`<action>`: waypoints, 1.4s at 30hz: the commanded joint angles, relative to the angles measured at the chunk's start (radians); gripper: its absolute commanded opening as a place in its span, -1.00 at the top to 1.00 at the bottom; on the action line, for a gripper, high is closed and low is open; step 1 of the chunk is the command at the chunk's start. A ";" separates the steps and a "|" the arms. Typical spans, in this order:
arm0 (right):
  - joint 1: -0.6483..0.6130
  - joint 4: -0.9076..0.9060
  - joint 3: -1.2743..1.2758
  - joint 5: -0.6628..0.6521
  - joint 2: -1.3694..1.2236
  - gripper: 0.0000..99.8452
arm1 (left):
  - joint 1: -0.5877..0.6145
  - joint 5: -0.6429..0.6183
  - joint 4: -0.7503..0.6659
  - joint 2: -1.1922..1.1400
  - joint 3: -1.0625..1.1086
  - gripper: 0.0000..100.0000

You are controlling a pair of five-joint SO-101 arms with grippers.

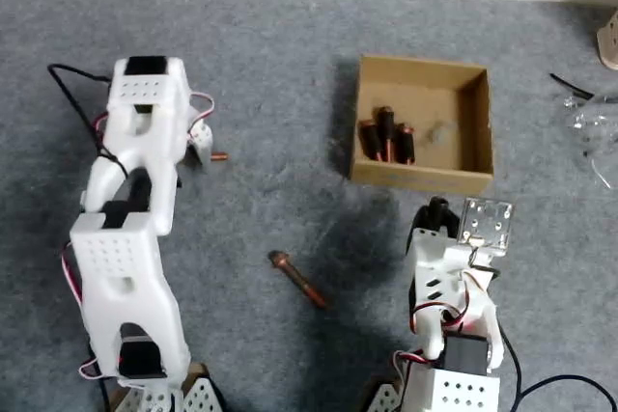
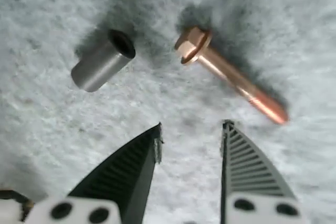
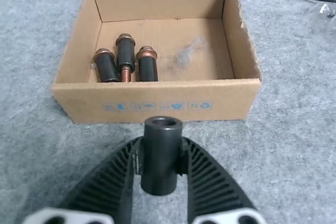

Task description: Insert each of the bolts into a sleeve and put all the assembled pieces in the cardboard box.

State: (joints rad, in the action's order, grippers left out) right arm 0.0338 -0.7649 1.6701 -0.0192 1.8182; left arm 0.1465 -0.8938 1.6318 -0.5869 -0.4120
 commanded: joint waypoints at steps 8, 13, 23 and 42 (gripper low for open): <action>-0.010 0.030 0.073 -0.011 0.019 0.99 | -0.030 -0.204 -0.055 0.093 -0.030 0.64; -0.010 0.030 0.073 -0.011 0.019 0.99 | -0.002 -0.299 -0.180 0.053 0.007 0.64; -0.010 0.030 0.074 -0.011 0.019 0.99 | 0.008 -0.319 -0.227 -0.113 0.007 0.64; -0.059 0.030 0.107 -0.077 0.019 0.99 | 0.128 -0.480 -0.227 -0.145 0.010 0.64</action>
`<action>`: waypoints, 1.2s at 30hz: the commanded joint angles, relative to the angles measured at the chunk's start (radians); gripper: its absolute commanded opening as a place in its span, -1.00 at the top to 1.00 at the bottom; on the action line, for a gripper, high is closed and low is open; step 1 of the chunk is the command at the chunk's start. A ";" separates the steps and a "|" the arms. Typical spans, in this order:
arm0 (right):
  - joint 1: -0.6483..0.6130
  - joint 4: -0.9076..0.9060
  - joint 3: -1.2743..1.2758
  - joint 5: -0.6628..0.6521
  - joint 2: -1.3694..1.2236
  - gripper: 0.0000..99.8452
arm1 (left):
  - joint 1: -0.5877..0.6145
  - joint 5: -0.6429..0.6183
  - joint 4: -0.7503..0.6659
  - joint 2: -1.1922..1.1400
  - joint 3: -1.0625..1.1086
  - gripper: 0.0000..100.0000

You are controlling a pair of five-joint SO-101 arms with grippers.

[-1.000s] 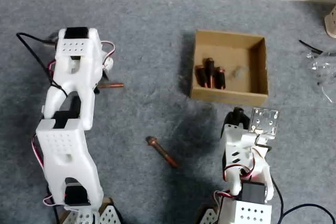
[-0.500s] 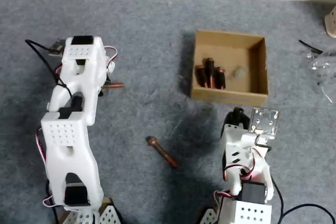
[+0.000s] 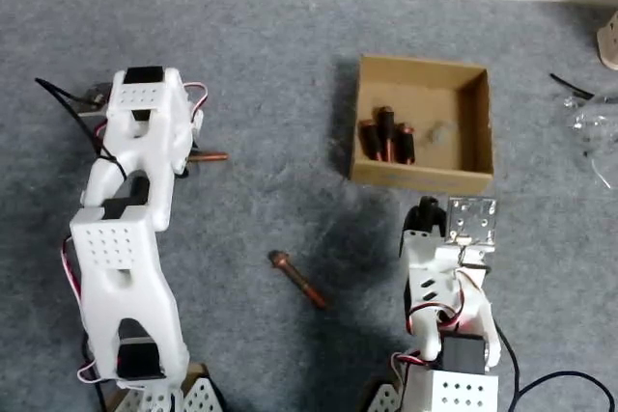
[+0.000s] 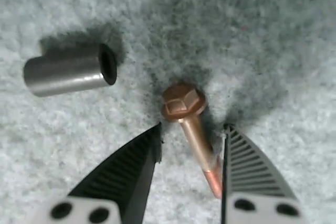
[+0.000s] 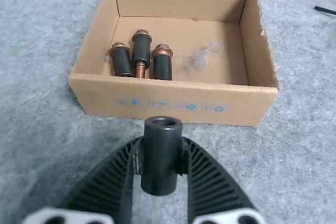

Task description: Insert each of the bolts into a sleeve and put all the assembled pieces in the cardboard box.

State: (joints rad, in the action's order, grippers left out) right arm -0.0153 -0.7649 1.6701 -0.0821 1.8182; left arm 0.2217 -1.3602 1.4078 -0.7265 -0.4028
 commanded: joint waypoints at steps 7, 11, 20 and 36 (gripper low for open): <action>-0.010 0.030 0.108 -0.015 0.019 0.99 | 0.056 -0.015 0.025 -0.004 -0.005 1.00; -0.010 0.031 0.108 -0.015 0.019 0.99 | 0.030 -0.011 0.026 0.008 -0.022 0.99; -0.022 0.031 0.110 -0.015 0.019 0.99 | -0.027 0.341 0.232 0.222 -0.458 0.99; -0.024 0.031 0.110 -0.015 0.019 0.99 | -0.030 0.878 0.344 0.713 -0.717 0.99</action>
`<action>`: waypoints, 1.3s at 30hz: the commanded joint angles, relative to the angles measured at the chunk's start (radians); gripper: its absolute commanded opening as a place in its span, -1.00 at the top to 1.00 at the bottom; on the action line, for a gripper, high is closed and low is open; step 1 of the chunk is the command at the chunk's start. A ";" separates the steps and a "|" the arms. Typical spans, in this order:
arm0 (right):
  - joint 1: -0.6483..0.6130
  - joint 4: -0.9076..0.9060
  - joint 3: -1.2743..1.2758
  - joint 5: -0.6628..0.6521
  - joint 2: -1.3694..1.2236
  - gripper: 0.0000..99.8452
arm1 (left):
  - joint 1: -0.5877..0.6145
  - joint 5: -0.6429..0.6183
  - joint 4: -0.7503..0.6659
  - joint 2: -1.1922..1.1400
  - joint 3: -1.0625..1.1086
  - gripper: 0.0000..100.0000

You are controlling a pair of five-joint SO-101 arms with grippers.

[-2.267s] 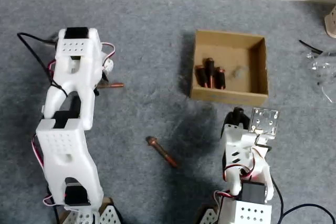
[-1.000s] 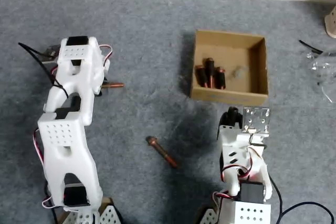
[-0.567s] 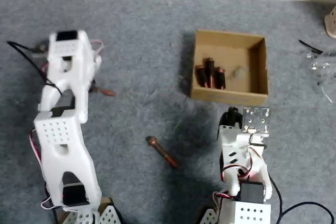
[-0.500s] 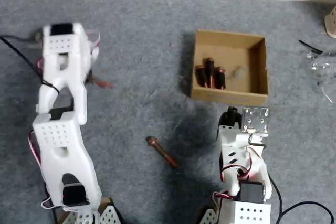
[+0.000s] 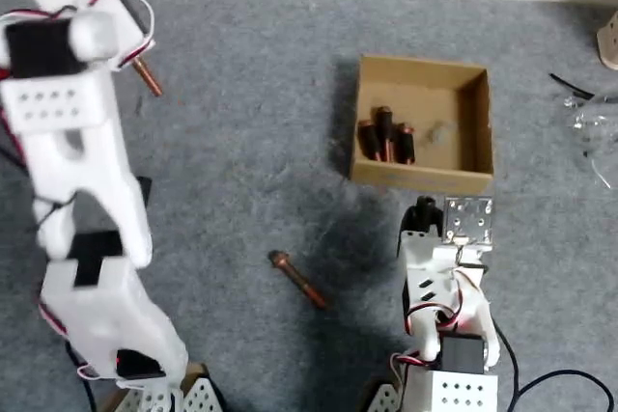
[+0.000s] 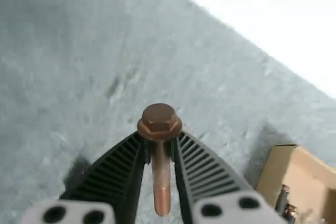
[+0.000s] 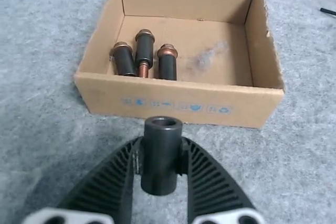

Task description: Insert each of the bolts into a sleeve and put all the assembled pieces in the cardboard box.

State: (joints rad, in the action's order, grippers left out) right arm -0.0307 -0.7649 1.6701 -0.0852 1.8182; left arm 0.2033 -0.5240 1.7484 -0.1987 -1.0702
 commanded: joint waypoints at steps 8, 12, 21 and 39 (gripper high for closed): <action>-0.008 0.030 0.110 -0.012 0.019 0.99 | -0.013 0.054 0.005 0.610 0.156 0.99; -0.008 0.028 0.110 -0.012 0.019 0.99 | -0.013 0.055 0.002 0.839 0.530 0.99; -0.005 0.027 0.110 -0.012 0.019 0.99 | -0.013 0.055 -0.195 1.313 1.299 0.99; -0.012 0.028 0.110 -0.008 0.019 0.99 | -0.216 0.080 -0.882 2.012 2.411 0.99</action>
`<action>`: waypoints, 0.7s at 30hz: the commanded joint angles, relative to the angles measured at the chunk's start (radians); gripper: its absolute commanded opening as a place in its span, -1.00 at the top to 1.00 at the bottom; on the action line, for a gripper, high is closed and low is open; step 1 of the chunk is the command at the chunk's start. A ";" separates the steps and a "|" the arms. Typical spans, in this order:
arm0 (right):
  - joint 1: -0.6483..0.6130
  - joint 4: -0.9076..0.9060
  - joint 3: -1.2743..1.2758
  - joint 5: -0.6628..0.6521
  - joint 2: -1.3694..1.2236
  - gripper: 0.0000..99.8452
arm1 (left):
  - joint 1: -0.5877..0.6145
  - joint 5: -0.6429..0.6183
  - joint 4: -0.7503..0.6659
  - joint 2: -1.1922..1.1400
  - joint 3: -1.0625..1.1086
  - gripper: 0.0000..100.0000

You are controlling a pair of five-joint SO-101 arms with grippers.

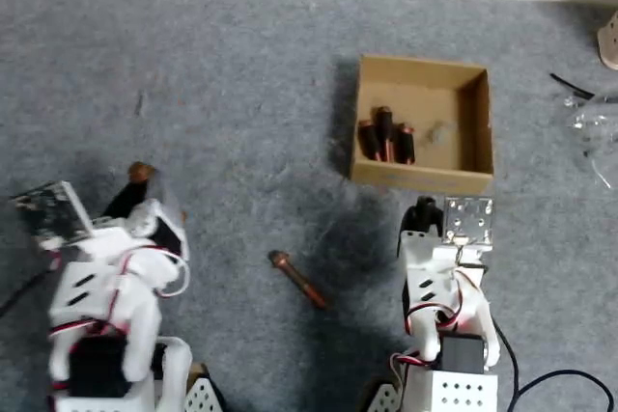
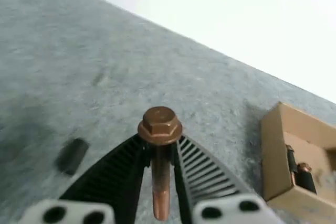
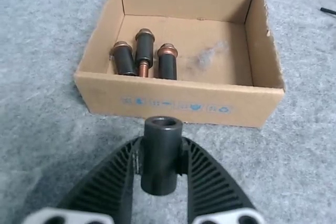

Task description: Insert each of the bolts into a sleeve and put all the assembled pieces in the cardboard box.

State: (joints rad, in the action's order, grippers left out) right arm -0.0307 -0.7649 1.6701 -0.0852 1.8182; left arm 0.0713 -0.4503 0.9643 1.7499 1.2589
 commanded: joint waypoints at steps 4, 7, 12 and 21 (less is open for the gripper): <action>-0.070 0.028 0.110 -0.008 0.019 0.99 | -0.196 0.005 -0.190 0.081 0.222 0.99; -0.113 0.028 0.110 -0.008 0.019 0.98 | -0.213 0.003 -0.232 0.079 0.297 0.99; -0.130 0.030 0.110 -0.011 0.019 0.98 | -0.211 0.006 -0.350 0.079 0.433 0.99; -0.131 0.033 0.110 -0.014 0.019 0.98 | -0.157 0.005 -0.437 0.076 0.437 0.99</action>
State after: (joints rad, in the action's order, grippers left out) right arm -0.1534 -0.7649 1.6701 -0.0852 1.8182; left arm -0.0974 -0.4488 0.5623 1.8082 1.6763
